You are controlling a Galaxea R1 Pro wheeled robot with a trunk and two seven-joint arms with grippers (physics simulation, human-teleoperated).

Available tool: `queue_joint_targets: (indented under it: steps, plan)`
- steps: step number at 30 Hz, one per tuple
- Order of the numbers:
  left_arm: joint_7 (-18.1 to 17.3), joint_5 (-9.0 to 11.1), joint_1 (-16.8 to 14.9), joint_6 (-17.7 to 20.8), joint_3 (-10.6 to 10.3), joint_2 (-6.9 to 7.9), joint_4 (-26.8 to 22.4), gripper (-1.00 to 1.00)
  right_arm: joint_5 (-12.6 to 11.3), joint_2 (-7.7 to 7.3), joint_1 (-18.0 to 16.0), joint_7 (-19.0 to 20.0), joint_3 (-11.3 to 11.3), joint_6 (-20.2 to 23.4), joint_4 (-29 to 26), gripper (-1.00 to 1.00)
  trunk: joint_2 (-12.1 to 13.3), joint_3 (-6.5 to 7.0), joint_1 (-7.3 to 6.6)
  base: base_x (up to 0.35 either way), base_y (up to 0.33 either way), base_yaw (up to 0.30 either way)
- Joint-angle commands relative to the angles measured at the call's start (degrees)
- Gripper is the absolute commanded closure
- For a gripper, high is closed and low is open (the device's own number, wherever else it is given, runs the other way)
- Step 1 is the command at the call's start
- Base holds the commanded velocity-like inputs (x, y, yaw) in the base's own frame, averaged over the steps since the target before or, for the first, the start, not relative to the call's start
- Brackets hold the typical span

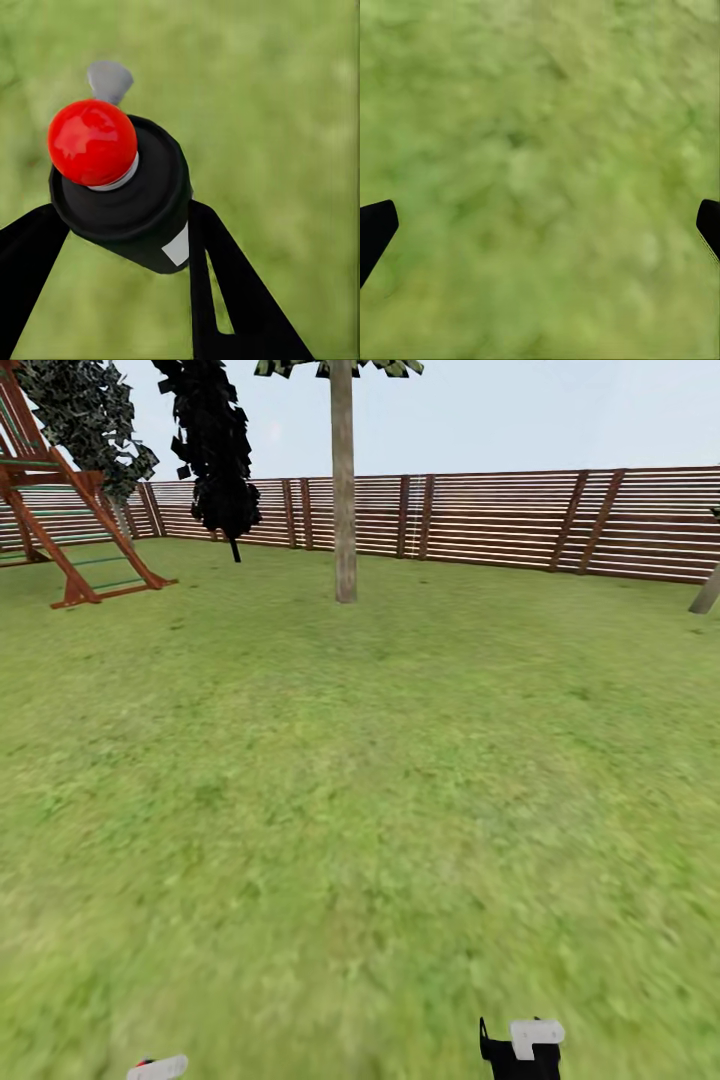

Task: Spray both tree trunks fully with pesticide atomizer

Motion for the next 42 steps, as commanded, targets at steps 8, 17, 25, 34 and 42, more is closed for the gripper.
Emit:
queue_joint_targets:
  steps: [8, 17, 25, 34, 42]
  plan:
    - [-0.01, 0.24, -0.03, -0.19, 0.02, 0.0, 0.05, 1.0, 0.61, 0.01, -0.04, -0.2, -0.45, -0.15, 0.06, -1.0, -0.02, -0.04, 0.03, 0.34, 0.0, 0.0]
    - [-0.01, 0.24, -0.03, -0.19, 0.02, 0.0, 0.06, 1.0, 0.62, 0.01, -0.04, -0.2, -0.41, -0.16, 0.06, -1.0, -0.02, -0.04, 0.03, 0.34, 0.0, 0.0]
    - [-0.01, 0.24, -0.03, -0.19, 0.02, 0.0, 0.04, 1.0, 0.61, 0.01, -0.04, -0.2, -0.41, -0.16, 0.06, -1.0, -0.02, -0.04, 0.03, 0.34, 0.0, 0.0]
    - [-0.01, 0.24, -0.03, -0.19, 0.02, 0.0, 0.04, 1.0, 0.64, 0.01, -0.04, -0.2, -0.41, -0.16, 0.06, -1.0, -0.02, -0.04, 0.03, 0.34, 0.0, 0.0]
    - [-0.01, 0.24, -0.03, -0.19, 0.02, 0.0, 0.04, 1.0, 0.7, 0.01, -0.04, -0.2, -0.43, -0.16, 0.06, -1.0, -0.02, -0.04, 0.03, 0.34, 0.0, 0.0]
